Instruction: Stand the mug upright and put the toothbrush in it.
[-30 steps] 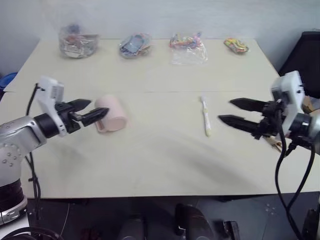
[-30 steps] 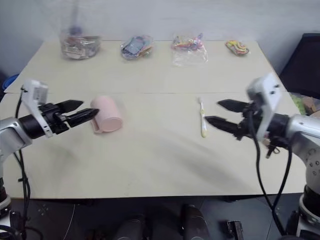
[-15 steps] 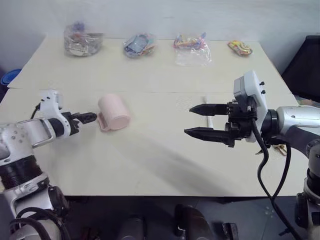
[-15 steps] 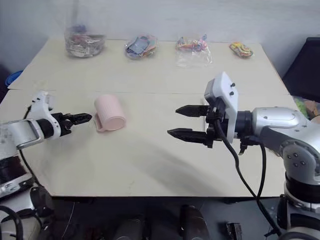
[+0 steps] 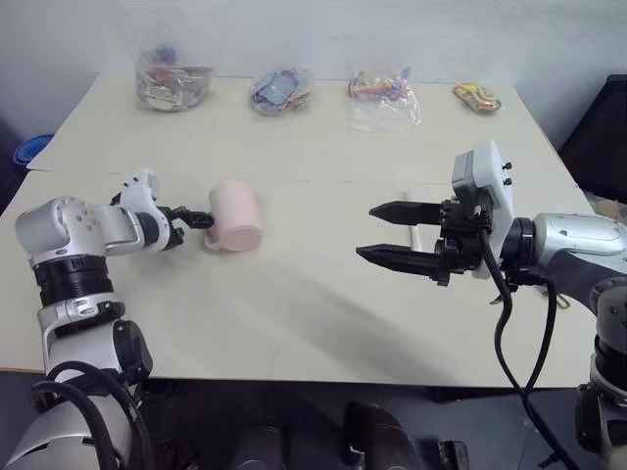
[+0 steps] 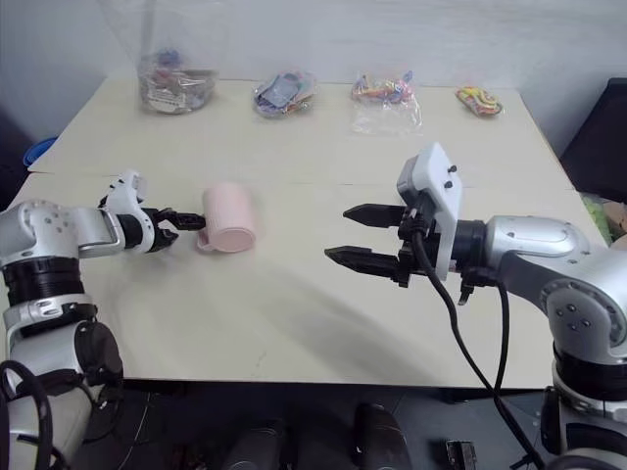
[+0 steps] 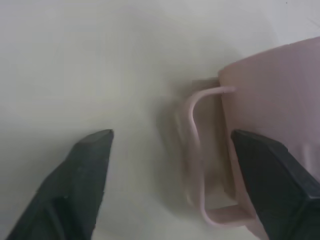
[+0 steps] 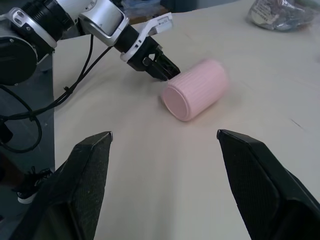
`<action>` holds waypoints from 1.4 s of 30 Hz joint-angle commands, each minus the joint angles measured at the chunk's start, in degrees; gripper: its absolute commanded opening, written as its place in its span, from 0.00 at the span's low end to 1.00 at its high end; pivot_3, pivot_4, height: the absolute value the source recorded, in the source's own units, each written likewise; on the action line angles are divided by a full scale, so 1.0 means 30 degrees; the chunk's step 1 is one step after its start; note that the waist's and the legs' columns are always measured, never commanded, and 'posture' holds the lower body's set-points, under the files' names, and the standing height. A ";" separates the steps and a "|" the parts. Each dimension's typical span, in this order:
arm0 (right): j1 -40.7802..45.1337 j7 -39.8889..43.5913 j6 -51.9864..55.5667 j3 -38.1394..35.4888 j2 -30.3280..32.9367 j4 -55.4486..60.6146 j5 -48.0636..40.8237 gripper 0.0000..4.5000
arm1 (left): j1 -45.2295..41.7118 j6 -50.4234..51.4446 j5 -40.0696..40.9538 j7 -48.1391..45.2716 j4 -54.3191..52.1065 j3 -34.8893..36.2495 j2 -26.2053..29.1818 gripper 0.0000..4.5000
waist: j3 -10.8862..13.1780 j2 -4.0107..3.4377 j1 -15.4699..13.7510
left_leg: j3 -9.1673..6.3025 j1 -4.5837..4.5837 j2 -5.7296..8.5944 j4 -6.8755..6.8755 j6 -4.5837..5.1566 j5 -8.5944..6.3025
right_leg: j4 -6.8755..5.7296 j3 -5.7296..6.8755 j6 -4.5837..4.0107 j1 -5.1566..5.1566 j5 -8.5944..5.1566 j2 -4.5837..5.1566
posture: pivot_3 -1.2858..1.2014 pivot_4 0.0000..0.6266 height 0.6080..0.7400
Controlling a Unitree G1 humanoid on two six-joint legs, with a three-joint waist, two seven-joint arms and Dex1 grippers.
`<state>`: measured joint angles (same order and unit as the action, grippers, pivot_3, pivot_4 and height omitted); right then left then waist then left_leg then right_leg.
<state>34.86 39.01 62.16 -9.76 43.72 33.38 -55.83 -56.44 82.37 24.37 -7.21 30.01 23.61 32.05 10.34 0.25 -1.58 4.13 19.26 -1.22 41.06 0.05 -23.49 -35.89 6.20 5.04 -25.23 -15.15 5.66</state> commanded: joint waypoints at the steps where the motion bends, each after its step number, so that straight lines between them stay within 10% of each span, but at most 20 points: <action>1: -0.0118 -0.0442 -0.0620 -0.0772 0.0027 0.0591 -0.0520 0.78 | -0.0347 0.0358 -0.0269 -0.0512 0.1182 -0.0577 -0.0169 0.59 | 0.0000 0.0001 0.0034 | 0.0001 0.0000 0.0000 -0.0003 0.0000 0.0000 | 0.0000 0.0001 0.0000 -0.0002 0.0000 -0.0001 | 0.52 0.24 1.00; 10: -0.0730 -0.0975 -0.1113 -0.0719 0.0388 0.1001 -0.0959 0.78 | -0.0486 0.0838 -0.0496 -0.1295 0.1373 -0.1451 -0.0032 0.01 | 0.0001 0.0001 0.0043 | 0.0000 0.0007 -0.0003 -0.0004 0.0000 0.0000 | 0.0003 0.0007 0.0000 -0.0008 0.0000 -0.0003 | 0.52 0.24 1.00; 16: -0.1190 -0.0757 -0.1335 -0.0972 0.1134 0.0884 -0.0877 0.78 | -0.0020 -0.0047 0.0029 -0.2326 -0.1052 -0.1509 -0.0005 0.01 | 0.0004 0.0006 0.0063 | -0.0003 0.0016 -0.0005 -0.0005 0.0000 0.0000 | 0.0011 0.0006 0.0000 -0.0010 0.0000 -0.0001 | 0.52 0.24 1.00; 21: -0.1648 -0.1146 -0.1157 -0.1490 0.1509 0.0911 -0.1447 0.99 | 0.1810 -0.3891 0.1112 -0.3238 -0.8325 -0.1262 -0.1502 0.00 | 0.0021 0.0036 0.0031 | -0.0014 0.0096 -0.0039 0.0007 -0.0002 -0.0001 | 0.0015 0.0016 -0.0001 -0.0075 0.0000 -0.0003 | 0.52 0.24 1.00; 25: -0.1738 -0.1738 -0.1339 -0.1512 0.1414 0.0845 -0.1248 0.99 | 0.4282 -1.1408 -0.1525 -0.3191 -1.1349 -0.3949 -0.3003 0.00 | 0.0019 0.0032 0.0055 | -0.0064 0.0141 -0.0028 0.0033 -0.0001 -0.0001 | 0.0036 0.0046 0.0008 -0.0073 0.0005 0.0023 | 0.52 0.24 1.00; 31: -0.1886 -0.2278 -0.1576 -0.1299 0.1269 0.0624 -0.0963 0.99 | 0.6336 -2.2866 -0.6655 -0.0659 -0.7937 -0.6813 -0.4962 0.00 | 0.0021 0.0036 0.0029 | 0.0004 0.0092 -0.0024 0.0005 0.0001 -0.0001 | 0.0034 0.0034 0.0009 -0.0066 0.0007 0.0017 | 0.52 0.24 1.00; 38: -0.2112 -0.2273 -0.1607 -0.1601 0.1552 0.0515 -0.0997 0.99 | 0.7896 -2.7478 -0.7967 0.0045 -0.4672 -0.7124 -0.5554 0.00 | 0.0020 0.0035 0.0027 | 0.0000 0.0105 -0.0033 -0.0001 0.0021 -0.0005 | 0.0048 0.0050 0.0014 -0.0069 0.0009 0.0017 | 0.52 0.24 1.00; 42: -0.2205 -0.2326 -0.1603 -0.1642 0.1529 0.0464 -0.1007 1.00 | 0.9440 -2.7619 -0.7739 -0.0300 -0.5176 -0.6744 -0.5233 0.23 | 0.0020 0.0035 0.0035 | -0.0015 0.0106 -0.0043 0.0000 0.0027 -0.0006 | 0.0049 0.0058 0.0014 -0.0068 0.0009 0.0023 | 0.52 0.24 1.00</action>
<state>28.28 32.24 58.57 -12.21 47.23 33.98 -58.40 -28.66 0.57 0.93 -7.84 16.41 2.17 15.86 10.40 0.36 -1.48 4.06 19.58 -1.35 41.06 0.13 -23.51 -35.75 6.37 5.09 -25.43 -15.12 5.74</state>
